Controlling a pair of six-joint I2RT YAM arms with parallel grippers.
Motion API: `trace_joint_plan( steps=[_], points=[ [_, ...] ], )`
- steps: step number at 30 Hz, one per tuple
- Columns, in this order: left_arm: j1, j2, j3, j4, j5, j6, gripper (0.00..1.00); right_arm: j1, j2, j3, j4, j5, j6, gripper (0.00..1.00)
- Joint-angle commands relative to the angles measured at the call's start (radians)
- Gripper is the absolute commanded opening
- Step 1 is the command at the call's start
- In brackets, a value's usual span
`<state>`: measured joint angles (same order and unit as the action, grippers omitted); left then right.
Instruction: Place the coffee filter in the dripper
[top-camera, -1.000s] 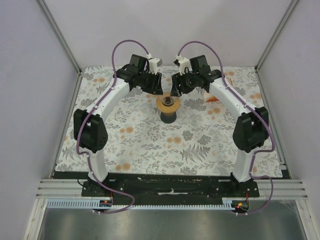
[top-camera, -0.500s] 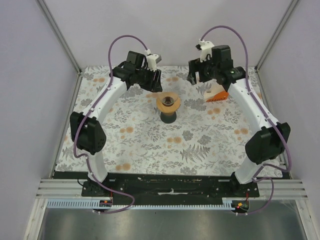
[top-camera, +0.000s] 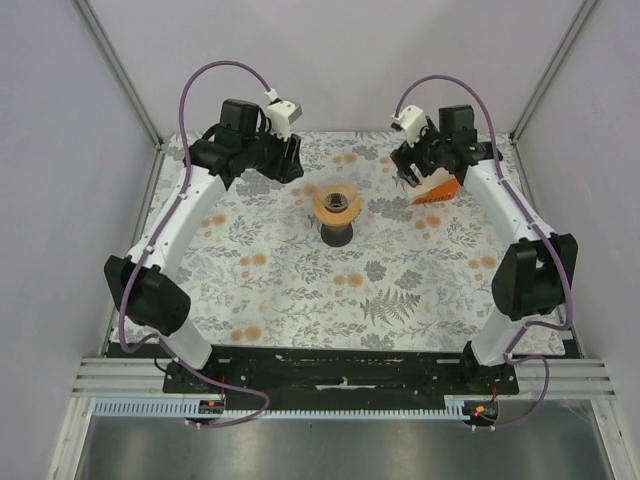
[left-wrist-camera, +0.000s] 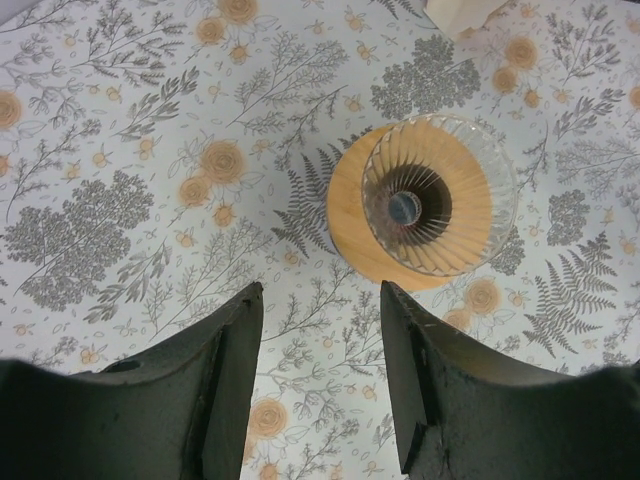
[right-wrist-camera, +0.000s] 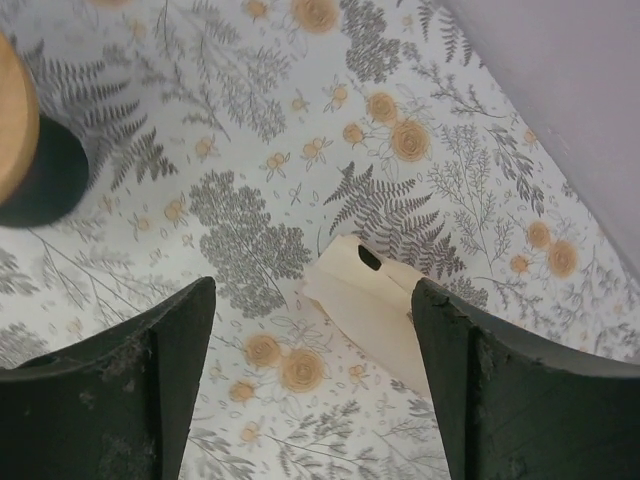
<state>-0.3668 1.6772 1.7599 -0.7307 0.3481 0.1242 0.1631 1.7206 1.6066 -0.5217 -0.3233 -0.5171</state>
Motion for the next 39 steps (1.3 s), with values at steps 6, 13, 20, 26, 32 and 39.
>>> trace_joint_plan(
  steps=[6,13,20,26,32,39],
  points=[
    [0.029,-0.054,-0.057,0.002,0.002,0.065,0.56,0.041,0.149,0.098,-0.278,0.124,-0.511,0.74],
    [0.032,-0.051,-0.063,0.001,0.025,0.055,0.56,0.090,0.283,0.150,-0.259,0.271,-0.494,0.68],
    [0.048,-0.057,-0.068,0.001,0.023,0.066,0.55,0.095,0.370,0.177,-0.252,0.363,-0.497,0.61],
    [0.051,-0.053,-0.066,0.001,0.032,0.061,0.55,0.095,0.401,0.184,-0.227,0.386,-0.504,0.53],
    [0.058,-0.059,-0.068,0.001,0.029,0.068,0.55,0.095,0.430,0.191,-0.216,0.409,-0.501,0.38],
    [0.065,-0.056,-0.066,0.001,0.037,0.061,0.54,0.095,0.435,0.193,-0.195,0.420,-0.500,0.31]
  ],
)
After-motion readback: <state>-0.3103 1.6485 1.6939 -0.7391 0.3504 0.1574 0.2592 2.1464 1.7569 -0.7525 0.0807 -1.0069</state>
